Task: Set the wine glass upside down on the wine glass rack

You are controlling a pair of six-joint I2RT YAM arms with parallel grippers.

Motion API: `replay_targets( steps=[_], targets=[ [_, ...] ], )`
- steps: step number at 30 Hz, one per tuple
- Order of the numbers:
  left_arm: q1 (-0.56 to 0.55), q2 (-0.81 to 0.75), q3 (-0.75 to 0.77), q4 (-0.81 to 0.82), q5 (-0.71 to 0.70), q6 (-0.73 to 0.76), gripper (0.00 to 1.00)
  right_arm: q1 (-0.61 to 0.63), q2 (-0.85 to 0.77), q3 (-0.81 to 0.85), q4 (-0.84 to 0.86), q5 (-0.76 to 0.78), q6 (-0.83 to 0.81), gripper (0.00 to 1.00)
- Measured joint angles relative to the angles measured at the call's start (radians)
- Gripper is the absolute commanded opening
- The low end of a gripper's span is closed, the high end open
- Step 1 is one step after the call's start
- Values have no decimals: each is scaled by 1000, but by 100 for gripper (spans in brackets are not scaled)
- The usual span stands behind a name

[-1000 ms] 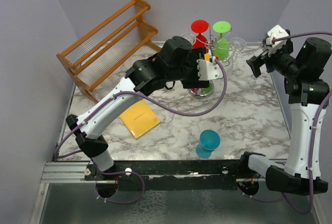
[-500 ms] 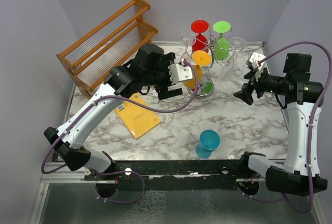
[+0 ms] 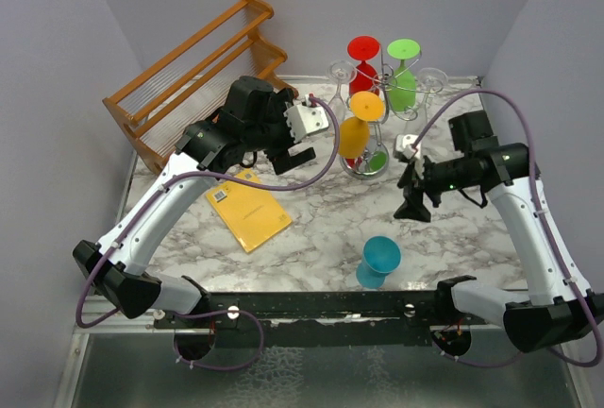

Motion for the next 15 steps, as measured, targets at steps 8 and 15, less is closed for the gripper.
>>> replay_targets(
  steps=[8,15],
  targets=[
    [100,0,-71,32,-3,-8,99,211,10,-94,24,64,47,68],
    [231,0,-84,43,14,-28,99,305,10,-200,72,149,64,53]
  ],
)
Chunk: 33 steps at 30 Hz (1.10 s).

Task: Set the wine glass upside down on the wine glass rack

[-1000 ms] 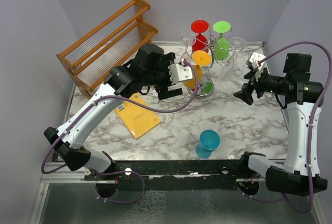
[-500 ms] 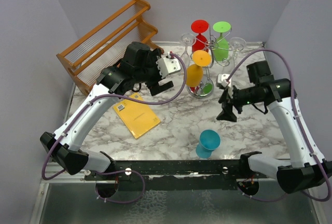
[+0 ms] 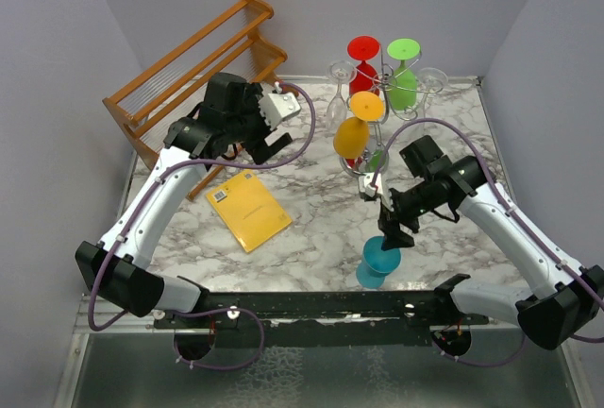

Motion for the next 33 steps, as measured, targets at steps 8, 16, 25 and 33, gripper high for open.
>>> replay_targets(
  steps=[8,16,25,33],
  targets=[
    [54,6,0,0,44,-17,99,72,22,-20,56,57,25,38],
    [73,11,-5,22,82,-37,99,112,55,-25,97,74,38,11],
    [140,11,-51,80,119,-131,99,116,95,105,109,40,-22,1],
    [253,0,-105,211,191,-366,95,116,112,340,264,-66,5,1]
  ],
)
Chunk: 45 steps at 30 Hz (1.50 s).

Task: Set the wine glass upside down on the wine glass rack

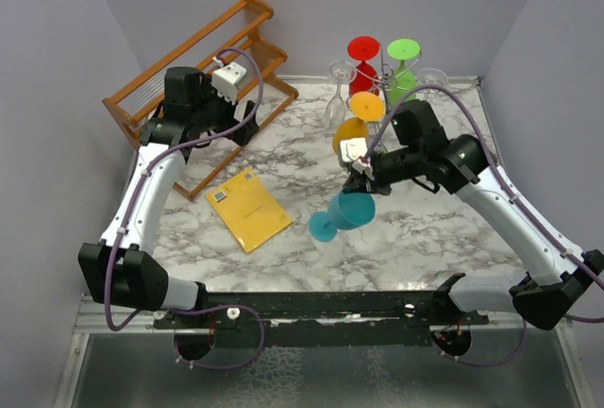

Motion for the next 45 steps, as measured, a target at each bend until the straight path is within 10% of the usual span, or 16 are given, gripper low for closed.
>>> replay_targets(
  steps=[17,27,45],
  targets=[
    [131,-168,-198,432,387,-741,82,0,92,362,325,255,373,1],
    [-10,-100,-165,482,465,-853,78,0,122,413,346,343,452,1],
    [-53,-47,-162,563,509,-922,41,-7,122,411,359,348,472,1]
  ],
)
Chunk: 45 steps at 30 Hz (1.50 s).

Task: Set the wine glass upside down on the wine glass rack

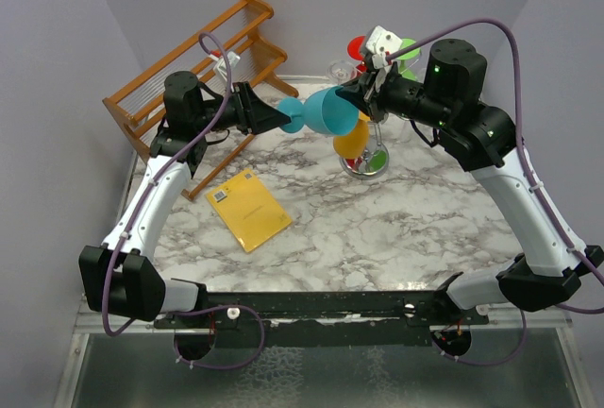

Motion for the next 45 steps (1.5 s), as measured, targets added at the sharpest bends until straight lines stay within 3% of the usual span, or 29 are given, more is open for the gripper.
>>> replay_targets(
  steps=[16,21,29,39,45],
  targets=[
    [-6,10,-3,29,8,-24,2,-5,0,-14,6,-2,0,1],
    [-5,12,-4,29,5,-30,0,-7,-1,-19,8,-5,0,2],
    [4,13,1,-13,-15,37,0,-16,-21,-71,23,-5,-10,22],
    [71,12,33,-63,-43,91,0,-75,-80,-134,22,-5,-44,60],
    [101,10,86,-162,-136,187,0,-137,-140,-148,21,-5,-79,68]
  ],
)
